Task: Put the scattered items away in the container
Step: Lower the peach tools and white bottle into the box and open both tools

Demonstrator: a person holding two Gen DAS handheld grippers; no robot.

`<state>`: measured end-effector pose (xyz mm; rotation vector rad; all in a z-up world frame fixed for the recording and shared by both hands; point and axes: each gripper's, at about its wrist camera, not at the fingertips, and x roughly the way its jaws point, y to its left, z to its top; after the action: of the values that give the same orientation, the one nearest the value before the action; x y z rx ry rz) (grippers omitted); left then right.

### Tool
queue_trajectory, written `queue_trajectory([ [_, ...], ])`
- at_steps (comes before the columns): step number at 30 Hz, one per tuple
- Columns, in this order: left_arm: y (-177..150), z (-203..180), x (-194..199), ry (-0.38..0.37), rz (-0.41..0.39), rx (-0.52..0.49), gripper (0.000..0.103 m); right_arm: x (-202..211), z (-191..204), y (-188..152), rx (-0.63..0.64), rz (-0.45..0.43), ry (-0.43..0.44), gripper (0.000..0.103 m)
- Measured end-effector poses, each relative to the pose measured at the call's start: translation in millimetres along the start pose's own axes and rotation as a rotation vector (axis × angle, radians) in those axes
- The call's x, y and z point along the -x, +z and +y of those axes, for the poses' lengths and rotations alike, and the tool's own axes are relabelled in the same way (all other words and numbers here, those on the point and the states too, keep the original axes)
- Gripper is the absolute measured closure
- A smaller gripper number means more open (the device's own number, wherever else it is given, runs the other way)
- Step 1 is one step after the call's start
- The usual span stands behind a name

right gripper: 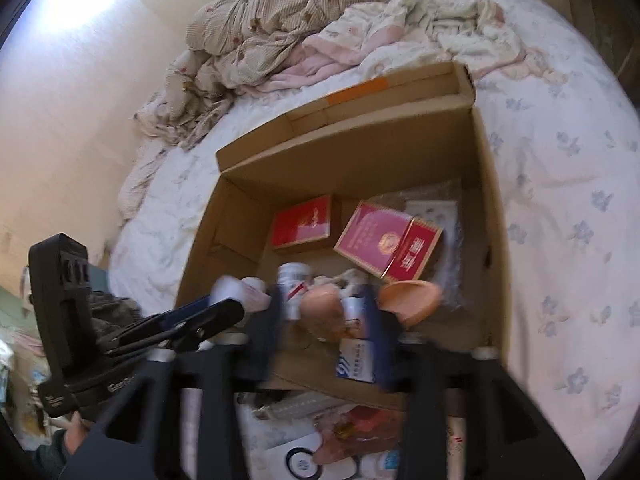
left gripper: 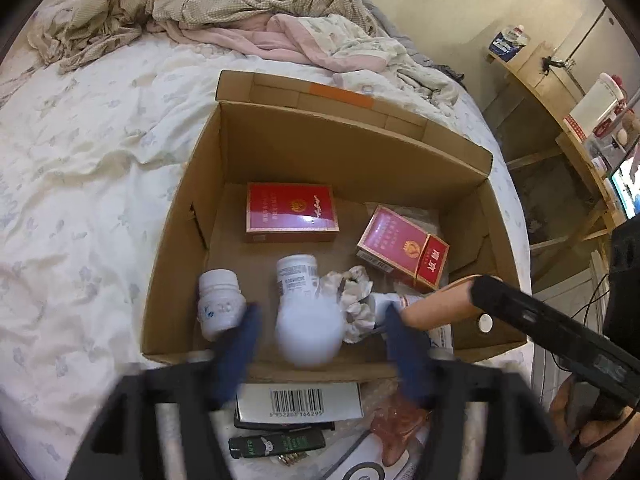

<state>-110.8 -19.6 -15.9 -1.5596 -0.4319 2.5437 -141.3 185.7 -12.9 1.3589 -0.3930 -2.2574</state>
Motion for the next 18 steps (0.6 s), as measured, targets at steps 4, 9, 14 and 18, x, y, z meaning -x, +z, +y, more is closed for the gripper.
queue_trajectory([
  [4,-1.3,2.4,2.3,-0.016,-0.007,0.018,0.023,16.0,2.6,3.1,0.024,-0.063,-0.005,0.011],
  [9,-4.0,1.4,11.0,-0.023,-0.026,0.019,0.023,24.1,-4.5,5.3,-0.017,-0.074,0.004,0.011],
  [14,-9.9,-5.5,32.5,-0.039,-0.04,-0.018,0.023,39.4,-12.2,5.0,-0.057,-0.095,0.026,0.011],
  [18,-19.1,-7.1,45.3,-0.018,-0.015,-0.032,0.023,55.9,-15.7,3.4,-0.072,-0.123,0.037,0.011],
])
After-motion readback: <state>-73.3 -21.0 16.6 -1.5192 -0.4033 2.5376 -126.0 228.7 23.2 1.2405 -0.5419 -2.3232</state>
